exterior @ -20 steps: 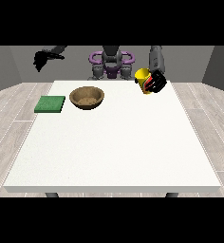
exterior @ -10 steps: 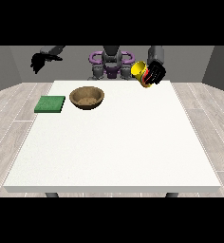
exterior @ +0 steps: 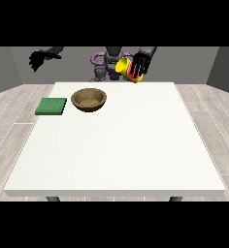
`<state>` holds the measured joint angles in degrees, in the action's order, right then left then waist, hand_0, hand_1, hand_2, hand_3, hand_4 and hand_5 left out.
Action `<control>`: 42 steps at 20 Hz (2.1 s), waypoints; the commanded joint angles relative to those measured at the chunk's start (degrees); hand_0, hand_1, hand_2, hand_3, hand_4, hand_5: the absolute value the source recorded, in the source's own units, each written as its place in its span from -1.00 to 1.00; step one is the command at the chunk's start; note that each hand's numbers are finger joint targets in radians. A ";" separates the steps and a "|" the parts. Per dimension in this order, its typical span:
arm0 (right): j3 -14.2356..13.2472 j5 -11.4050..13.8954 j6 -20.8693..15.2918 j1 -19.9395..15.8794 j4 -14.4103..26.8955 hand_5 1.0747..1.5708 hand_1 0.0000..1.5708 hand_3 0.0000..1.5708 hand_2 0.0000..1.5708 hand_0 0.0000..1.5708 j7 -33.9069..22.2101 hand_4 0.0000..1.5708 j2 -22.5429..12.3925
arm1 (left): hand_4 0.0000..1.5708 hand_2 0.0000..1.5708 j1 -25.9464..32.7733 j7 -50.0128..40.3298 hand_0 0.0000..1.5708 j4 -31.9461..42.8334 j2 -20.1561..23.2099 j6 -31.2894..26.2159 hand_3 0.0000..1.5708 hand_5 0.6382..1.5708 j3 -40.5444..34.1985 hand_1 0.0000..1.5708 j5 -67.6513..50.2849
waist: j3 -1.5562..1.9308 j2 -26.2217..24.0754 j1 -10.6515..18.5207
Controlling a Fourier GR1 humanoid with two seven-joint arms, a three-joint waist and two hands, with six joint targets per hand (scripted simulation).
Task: Pick the cup and pour the ball into the bowl, then pick the bowl and place it on the pad
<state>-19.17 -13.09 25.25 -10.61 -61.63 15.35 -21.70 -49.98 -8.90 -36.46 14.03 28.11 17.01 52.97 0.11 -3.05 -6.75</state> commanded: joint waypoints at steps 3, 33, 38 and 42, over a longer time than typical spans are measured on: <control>0.83 2.23 -1.29 1.72 2.40 1.00 -1.00 -1.00 -1.00 -1.00 1.59 -1.00 1.12 | 0.80 1.00 -2.24 -8.40 0.93 1.59 -5.09 -3.49 1.00 0.59 11.71 0.93 14.88 | 0.01 -3.22 1.06; -2.77 -0.97 -2.74 1.75 5.39 0.98 -1.00 -1.00 -1.00 -1.00 -1.71 -0.71 -0.16 | 0.86 0.84 0.38 -11.65 0.50 -7.70 -10.59 -4.82 0.62 0.14 -1.59 0.50 9.21 | -0.80 -2.22 7.95; -0.66 -1.01 -3.65 -1.68 2.90 0.99 -1.00 -1.00 -1.00 -1.00 -0.71 -0.55 3.70 | -0.47 -1.00 10.15 -6.49 -1.00 -15.74 -13.95 2.32 -1.00 0.98 -10.03 -1.00 -13.22 | -1.58 5.74 5.16; 1.56 0.67 -6.83 -3.53 1.08 1.00 -1.00 -1.00 -1.00 -1.00 -0.91 -0.63 6.97 | -1.00 -1.00 15.99 4.36 -1.00 -23.60 -14.00 0.18 -1.00 0.97 -10.78 -1.00 -31.27 | -1.11 7.38 5.50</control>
<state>-19.21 -13.40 20.20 -13.31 -59.03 14.51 -17.07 -39.53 -11.75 -53.76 0.48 28.55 9.01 37.31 -1.15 2.84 -0.74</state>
